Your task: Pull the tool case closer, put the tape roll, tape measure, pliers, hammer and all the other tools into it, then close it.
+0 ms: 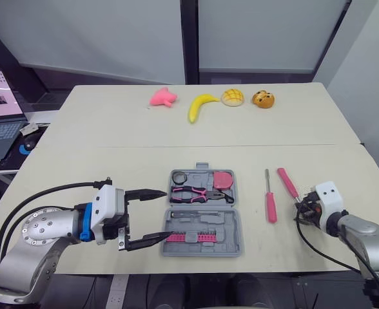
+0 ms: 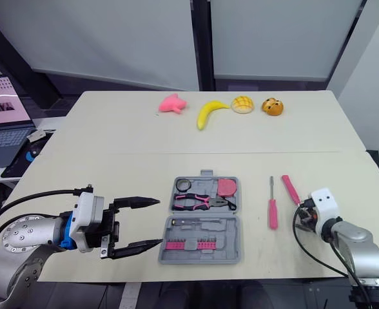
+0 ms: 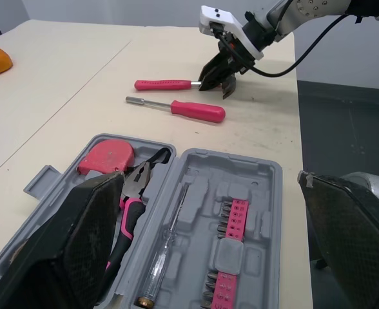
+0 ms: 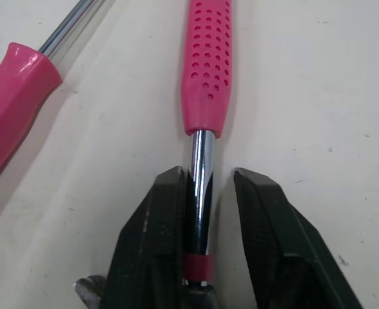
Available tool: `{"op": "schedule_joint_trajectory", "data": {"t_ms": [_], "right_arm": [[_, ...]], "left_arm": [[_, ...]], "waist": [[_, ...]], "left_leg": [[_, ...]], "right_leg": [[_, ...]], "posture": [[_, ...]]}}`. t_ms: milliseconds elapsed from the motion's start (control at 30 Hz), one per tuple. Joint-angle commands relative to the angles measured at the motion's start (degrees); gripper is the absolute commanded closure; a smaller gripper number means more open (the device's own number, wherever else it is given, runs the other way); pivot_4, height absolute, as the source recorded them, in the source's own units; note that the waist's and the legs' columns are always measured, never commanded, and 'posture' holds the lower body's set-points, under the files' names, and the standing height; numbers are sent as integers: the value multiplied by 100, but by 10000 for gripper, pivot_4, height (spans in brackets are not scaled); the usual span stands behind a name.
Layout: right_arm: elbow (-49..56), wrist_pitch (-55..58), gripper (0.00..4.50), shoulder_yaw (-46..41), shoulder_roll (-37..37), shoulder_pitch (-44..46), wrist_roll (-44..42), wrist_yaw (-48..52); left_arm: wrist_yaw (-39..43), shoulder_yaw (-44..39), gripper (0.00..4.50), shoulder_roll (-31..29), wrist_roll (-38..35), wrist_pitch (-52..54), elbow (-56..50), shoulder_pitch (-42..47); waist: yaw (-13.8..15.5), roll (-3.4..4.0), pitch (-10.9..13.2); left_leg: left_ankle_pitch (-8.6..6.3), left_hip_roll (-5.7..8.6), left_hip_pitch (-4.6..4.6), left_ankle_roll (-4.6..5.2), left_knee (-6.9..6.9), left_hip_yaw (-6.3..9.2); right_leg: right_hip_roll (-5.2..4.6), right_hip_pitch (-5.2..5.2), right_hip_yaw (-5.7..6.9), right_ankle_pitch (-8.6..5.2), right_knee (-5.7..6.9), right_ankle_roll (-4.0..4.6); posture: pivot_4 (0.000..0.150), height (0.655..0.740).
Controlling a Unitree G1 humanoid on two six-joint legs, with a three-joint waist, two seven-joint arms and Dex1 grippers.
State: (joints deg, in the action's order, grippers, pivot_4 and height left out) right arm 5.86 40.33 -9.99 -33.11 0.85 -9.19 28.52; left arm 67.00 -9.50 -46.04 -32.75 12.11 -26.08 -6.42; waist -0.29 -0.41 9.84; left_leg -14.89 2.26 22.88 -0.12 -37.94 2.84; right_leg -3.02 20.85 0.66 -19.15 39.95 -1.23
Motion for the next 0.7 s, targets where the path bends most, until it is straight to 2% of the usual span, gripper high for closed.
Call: {"op": "schedule_joint_trajectory", "data": {"t_ms": [33,100,467,700], "right_arm": [[-1,-55,40971,-85,-14,-91,-17,-45],[20,-59,42947,-63,2,-110,-22,-57],[-35,-294,42946,-416,21,-160,-178,-157],[-111,-500,42946,-512,-136,-231,-182,5]], "left_arm": [[36,-169,0,-46,-107,-33,-23,0],[32,-212,0,-43,-199,25,-18,26],[-50,-349,0,28,-776,327,-108,422],[221,-230,0,107,-710,88,-54,490]], "waist": [[0,-1,0],[0,-1,-1],[0,-2,-1],[10,-2,-1]], "left_leg": [[0,0,-1,0,0,1],[0,0,-1,0,0,1],[0,0,-1,0,0,0],[0,0,-2,0,0,0]], "right_leg": [[0,-1,0,0,0,0],[0,-2,0,0,0,0],[0,-1,0,0,0,0],[0,-3,0,0,0,0]], "posture": [[1500,7193],[1500,7193],[1500,7193],[1500,7193]]}}
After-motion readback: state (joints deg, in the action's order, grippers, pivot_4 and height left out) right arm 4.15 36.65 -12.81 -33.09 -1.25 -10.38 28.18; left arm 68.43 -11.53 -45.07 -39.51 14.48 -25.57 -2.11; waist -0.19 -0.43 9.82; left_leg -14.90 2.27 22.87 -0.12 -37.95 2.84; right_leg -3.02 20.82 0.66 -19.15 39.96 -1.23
